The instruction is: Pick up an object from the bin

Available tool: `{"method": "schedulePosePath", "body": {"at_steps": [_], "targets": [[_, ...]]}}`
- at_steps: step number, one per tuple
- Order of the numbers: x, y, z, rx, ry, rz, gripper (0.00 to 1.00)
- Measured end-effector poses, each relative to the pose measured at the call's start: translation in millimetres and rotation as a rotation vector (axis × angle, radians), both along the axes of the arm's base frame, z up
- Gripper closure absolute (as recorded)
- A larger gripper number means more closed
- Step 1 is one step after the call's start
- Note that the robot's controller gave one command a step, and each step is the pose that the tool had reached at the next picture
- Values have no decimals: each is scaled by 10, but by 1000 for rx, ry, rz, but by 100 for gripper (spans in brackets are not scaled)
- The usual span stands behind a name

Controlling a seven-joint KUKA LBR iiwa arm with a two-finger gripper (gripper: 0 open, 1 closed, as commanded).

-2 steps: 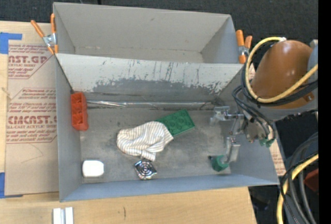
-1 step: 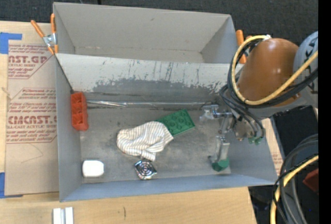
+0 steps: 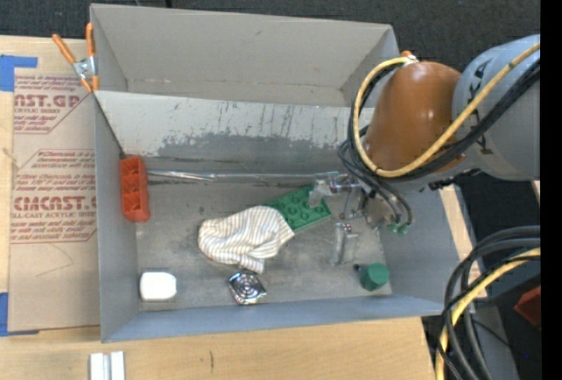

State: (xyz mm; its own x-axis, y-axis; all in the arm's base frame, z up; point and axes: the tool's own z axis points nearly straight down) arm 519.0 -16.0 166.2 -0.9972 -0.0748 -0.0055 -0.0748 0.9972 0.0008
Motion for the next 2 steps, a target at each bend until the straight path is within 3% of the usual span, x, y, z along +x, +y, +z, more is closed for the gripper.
{"method": "schedulePosePath", "body": {"at_steps": [1, 2], "targets": [[10, 222, -73, -2, 14, 23, 0], [196, 430, -260, -2, -9, 93, 0]]}}
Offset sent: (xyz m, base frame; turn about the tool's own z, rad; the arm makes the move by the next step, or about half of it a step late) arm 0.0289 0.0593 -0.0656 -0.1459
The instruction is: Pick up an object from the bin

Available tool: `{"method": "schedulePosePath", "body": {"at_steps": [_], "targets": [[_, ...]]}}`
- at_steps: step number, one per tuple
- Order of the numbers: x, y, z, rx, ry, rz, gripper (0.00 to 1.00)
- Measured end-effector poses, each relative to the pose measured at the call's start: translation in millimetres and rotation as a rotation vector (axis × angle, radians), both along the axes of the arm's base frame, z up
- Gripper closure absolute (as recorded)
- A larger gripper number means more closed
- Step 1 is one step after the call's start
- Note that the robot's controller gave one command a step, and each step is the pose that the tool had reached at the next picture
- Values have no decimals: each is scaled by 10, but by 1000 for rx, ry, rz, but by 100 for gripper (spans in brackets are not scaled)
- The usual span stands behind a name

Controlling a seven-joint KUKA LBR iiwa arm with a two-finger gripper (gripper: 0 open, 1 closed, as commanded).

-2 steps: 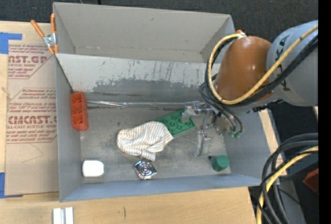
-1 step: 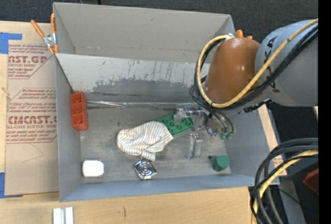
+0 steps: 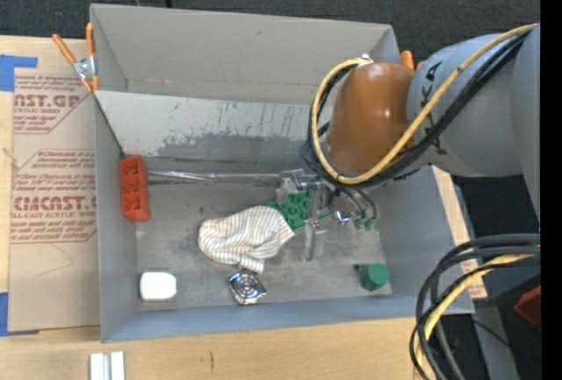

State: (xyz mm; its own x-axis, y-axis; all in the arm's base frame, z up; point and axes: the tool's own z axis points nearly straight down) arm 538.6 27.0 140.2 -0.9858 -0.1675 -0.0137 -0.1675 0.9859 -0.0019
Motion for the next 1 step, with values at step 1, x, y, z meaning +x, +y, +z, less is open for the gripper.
{"method": "schedulePosePath", "body": {"at_steps": [1], "targets": [[163, 269, -586, -2, 13, 110, 0]]}}
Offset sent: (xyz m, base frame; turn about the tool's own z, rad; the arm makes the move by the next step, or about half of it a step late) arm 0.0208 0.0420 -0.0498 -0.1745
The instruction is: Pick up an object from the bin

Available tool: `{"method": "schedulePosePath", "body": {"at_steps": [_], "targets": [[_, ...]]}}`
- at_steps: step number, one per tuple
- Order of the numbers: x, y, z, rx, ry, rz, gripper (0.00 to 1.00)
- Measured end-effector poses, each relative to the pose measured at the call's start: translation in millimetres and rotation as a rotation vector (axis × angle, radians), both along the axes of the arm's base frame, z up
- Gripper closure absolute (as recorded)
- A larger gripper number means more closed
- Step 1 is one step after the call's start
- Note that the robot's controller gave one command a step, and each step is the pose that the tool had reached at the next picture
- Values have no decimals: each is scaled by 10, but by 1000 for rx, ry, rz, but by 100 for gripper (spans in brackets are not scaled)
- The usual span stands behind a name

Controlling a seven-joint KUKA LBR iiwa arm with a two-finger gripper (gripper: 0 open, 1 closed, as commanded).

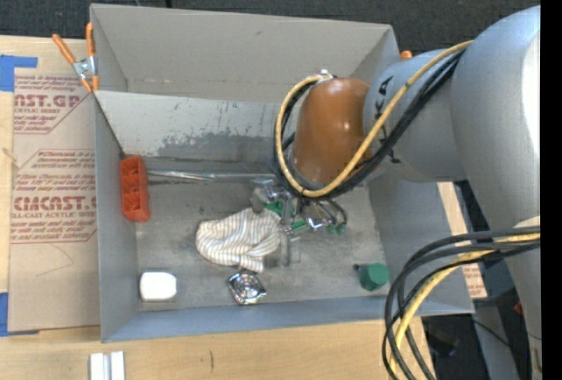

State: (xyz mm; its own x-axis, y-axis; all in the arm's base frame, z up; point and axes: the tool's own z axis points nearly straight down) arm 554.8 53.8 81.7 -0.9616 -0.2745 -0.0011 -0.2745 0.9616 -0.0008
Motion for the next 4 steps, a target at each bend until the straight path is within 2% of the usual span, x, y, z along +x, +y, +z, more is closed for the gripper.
{"method": "schedulePosePath", "body": {"at_steps": [1, 2, 4], "targets": [[50, 124, -135, 1, -12, 41, 100], [44, 133, -37, 0, -11, 51, 100], [210, 168, -98, 1, -11, 106, 100]]}}
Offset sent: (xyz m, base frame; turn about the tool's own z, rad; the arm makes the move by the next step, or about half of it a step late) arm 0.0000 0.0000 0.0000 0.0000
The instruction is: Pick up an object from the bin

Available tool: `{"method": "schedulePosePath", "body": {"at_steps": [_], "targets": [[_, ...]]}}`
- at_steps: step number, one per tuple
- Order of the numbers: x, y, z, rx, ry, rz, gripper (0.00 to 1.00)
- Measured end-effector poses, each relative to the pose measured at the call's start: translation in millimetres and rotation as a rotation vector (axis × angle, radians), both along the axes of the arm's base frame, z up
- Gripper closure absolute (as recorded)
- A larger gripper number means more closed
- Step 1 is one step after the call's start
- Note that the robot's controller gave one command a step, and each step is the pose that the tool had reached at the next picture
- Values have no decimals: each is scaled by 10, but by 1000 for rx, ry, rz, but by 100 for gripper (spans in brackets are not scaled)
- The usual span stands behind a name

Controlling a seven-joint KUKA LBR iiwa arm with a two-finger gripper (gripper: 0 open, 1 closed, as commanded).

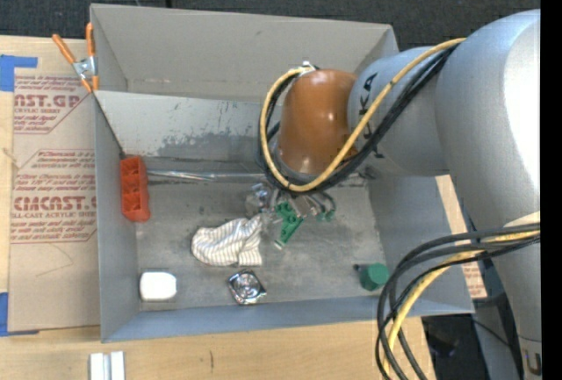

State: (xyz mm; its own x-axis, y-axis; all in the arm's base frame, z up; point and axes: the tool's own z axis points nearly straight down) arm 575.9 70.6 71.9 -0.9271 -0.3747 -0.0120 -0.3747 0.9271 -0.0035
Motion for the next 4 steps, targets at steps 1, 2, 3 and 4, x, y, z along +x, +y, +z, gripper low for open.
{"method": "schedulePosePath", "body": {"at_steps": [1, 2, 3, 4], "targets": [[30, 855, -16, 6, -5, 29, 0], [36, 807, -18, 2, -4, 24, 0], [-153, 849, 15, 9, -5, -52, 100], [-153, 850, 15, 9, -5, -52, 100]]}}
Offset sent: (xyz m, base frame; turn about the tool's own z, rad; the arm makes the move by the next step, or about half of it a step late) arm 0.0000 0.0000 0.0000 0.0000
